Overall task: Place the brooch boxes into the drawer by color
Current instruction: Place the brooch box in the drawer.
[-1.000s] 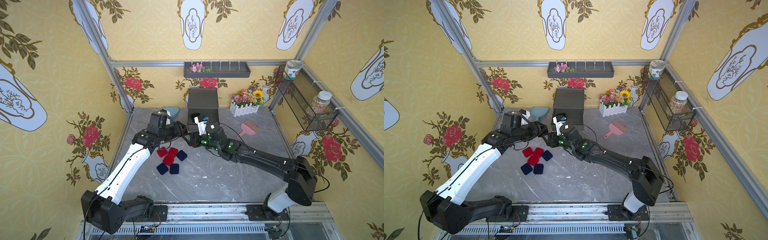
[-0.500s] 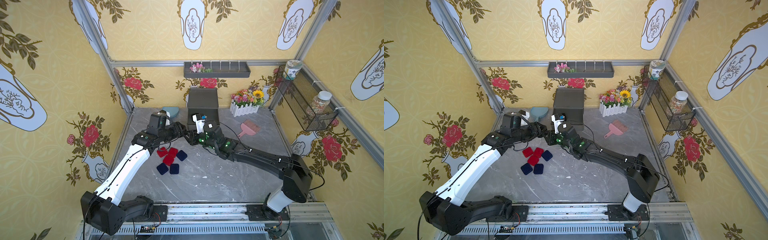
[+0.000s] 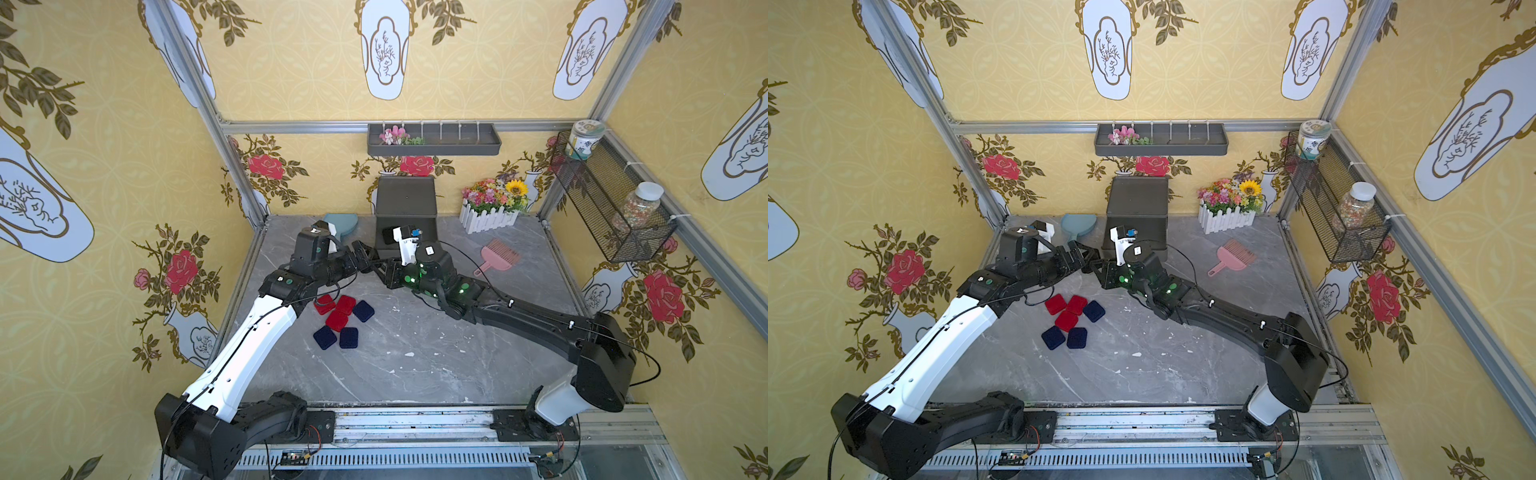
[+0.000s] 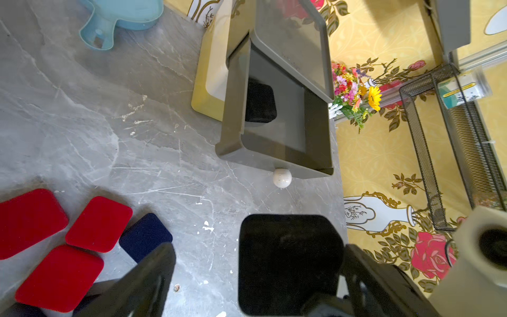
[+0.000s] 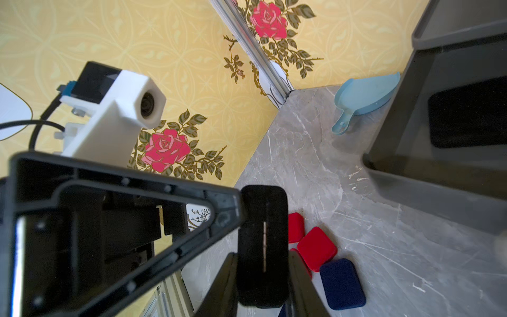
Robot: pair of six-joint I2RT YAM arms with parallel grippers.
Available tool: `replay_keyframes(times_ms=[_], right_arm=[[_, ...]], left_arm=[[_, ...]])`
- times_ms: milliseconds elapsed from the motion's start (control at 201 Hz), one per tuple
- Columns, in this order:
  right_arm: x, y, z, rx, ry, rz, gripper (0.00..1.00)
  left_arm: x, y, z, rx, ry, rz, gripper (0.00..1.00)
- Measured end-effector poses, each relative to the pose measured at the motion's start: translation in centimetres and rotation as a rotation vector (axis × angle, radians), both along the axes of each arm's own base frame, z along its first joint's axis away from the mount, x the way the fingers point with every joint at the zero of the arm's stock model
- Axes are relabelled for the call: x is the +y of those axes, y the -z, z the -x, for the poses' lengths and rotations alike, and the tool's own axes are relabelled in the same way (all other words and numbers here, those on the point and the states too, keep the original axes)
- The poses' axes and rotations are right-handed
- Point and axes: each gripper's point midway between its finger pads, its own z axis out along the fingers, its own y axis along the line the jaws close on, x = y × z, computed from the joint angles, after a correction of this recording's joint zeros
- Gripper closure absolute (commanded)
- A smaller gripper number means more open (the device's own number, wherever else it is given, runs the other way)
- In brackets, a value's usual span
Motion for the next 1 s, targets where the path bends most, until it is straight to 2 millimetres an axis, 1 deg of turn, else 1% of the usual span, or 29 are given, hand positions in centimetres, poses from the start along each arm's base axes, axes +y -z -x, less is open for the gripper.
replay_keyframes(times_ms=[115,179,239,319,423,533,657,737,807,926,1001], right_arm=[[-3.2,-1.2,-1.6,-0.013,0.067,0.004,0.79],[-5.6,-1.7,-3.1,-0.018,0.117,0.012,0.80],[-7.7,-1.7,-4.4,-0.008,0.168,0.022,0.81],[-9.8,-1.4,-5.9,0.016,0.218,0.044,0.81],[-11.2,-1.3,-7.5,0.039,0.248,0.059,0.80],[-12.0,-0.3,-9.0,0.072,0.271,0.079,0.80],[-12.2,1.8,-10.3,0.124,0.279,0.116,0.80],[-11.9,3.1,-10.7,0.148,0.272,0.135,0.80],[-11.7,4.1,-11.1,0.166,0.271,0.148,0.81],[-11.2,5.0,-12.2,0.180,0.273,0.158,0.80],[-10.8,5.1,-13.0,0.179,0.274,0.158,0.80]], left_arm=[[2.7,-0.9,-0.1,-0.059,-0.089,-0.047,0.00],[4.0,-0.9,0.0,-0.082,-0.120,-0.067,0.00],[5.2,-0.4,0.1,-0.096,-0.148,-0.089,0.00],[6.6,1.0,0.5,-0.093,-0.167,-0.117,0.00],[8.2,2.6,1.1,-0.098,-0.201,-0.143,0.00],[8.8,3.0,2.2,-0.159,-0.207,-0.149,0.00],[9.1,2.1,3.0,-0.249,-0.212,-0.139,0.00],[9.2,1.3,3.0,-0.293,-0.213,-0.143,0.00],[9.2,1.0,2.8,-0.310,-0.210,-0.150,0.00],[9.1,1.7,2.6,-0.298,-0.195,-0.163,0.00],[9.0,2.1,2.4,-0.287,-0.190,-0.172,0.00]])
